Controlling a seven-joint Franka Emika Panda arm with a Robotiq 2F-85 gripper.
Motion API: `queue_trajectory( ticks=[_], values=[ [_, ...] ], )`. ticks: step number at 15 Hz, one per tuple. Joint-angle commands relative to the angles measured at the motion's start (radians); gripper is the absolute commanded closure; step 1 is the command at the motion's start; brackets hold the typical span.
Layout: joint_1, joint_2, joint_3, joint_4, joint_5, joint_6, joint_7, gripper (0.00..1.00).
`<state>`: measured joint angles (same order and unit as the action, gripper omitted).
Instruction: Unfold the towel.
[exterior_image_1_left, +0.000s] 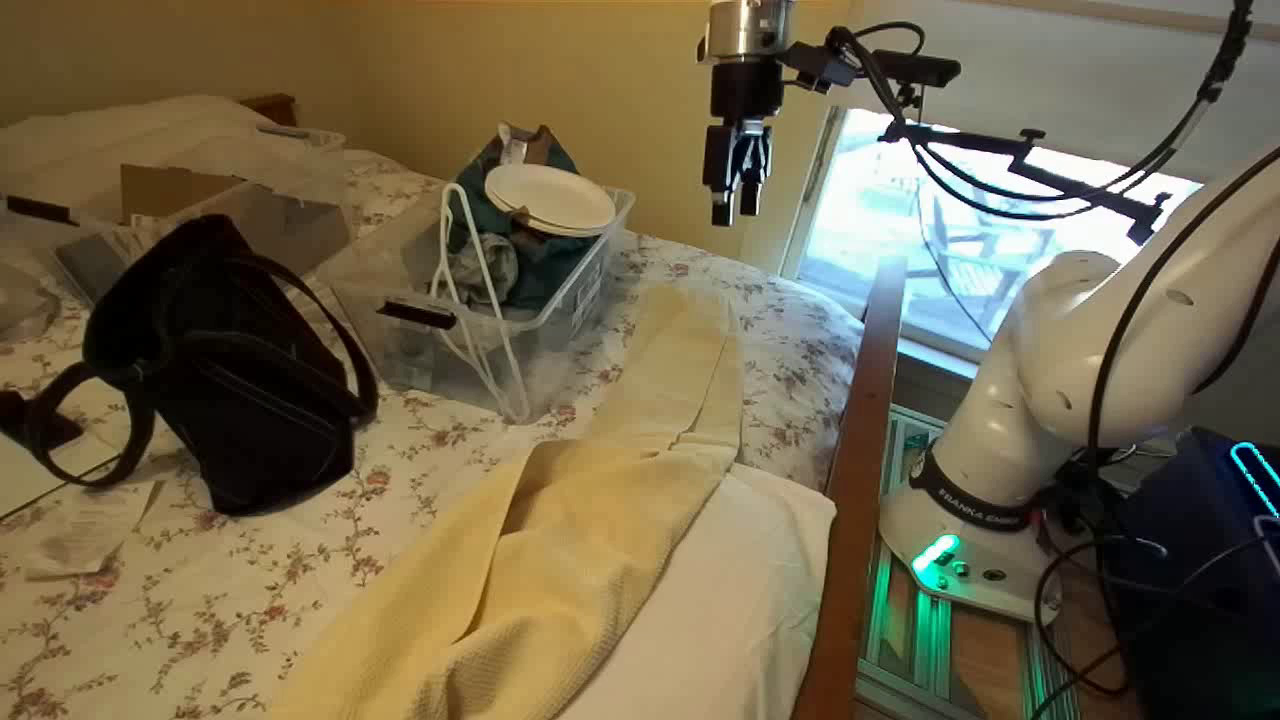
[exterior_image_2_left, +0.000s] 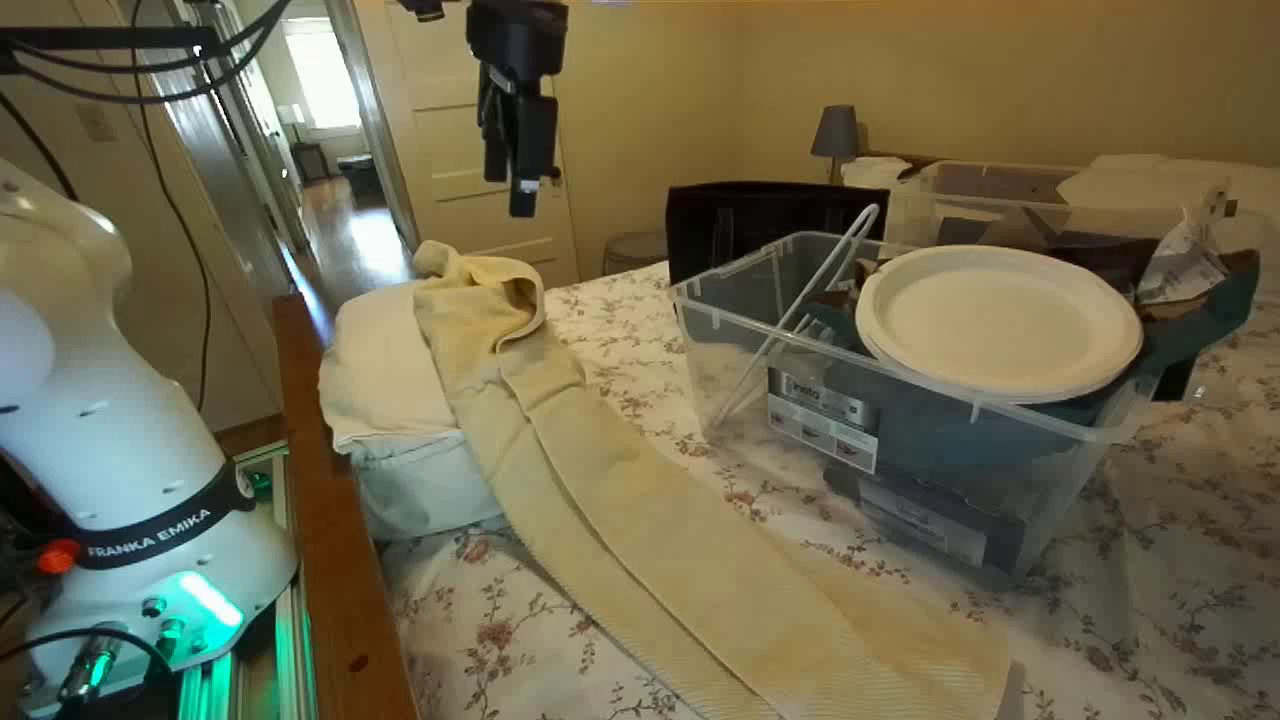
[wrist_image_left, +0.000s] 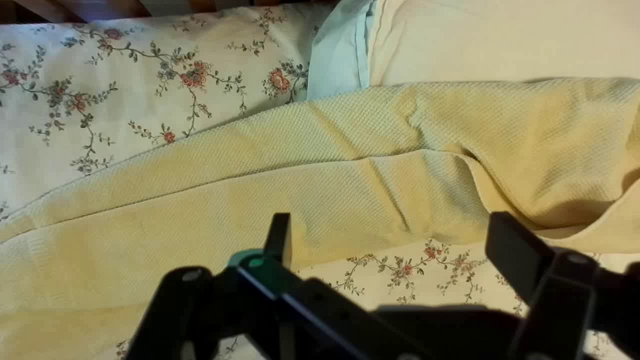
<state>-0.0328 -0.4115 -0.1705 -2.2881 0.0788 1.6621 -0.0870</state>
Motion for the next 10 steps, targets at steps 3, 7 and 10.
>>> queue_trajectory(
  ticks=[3, 7, 10],
  values=[
    [-0.022, 0.002, 0.018, 0.002, 0.006, -0.003, -0.007, 0.00],
    [0.043, 0.017, 0.068, 0.009, 0.026, 0.057, -0.087, 0.00],
    [0.131, 0.049, 0.153, 0.011, 0.106, 0.118, -0.109, 0.00]
  ],
)
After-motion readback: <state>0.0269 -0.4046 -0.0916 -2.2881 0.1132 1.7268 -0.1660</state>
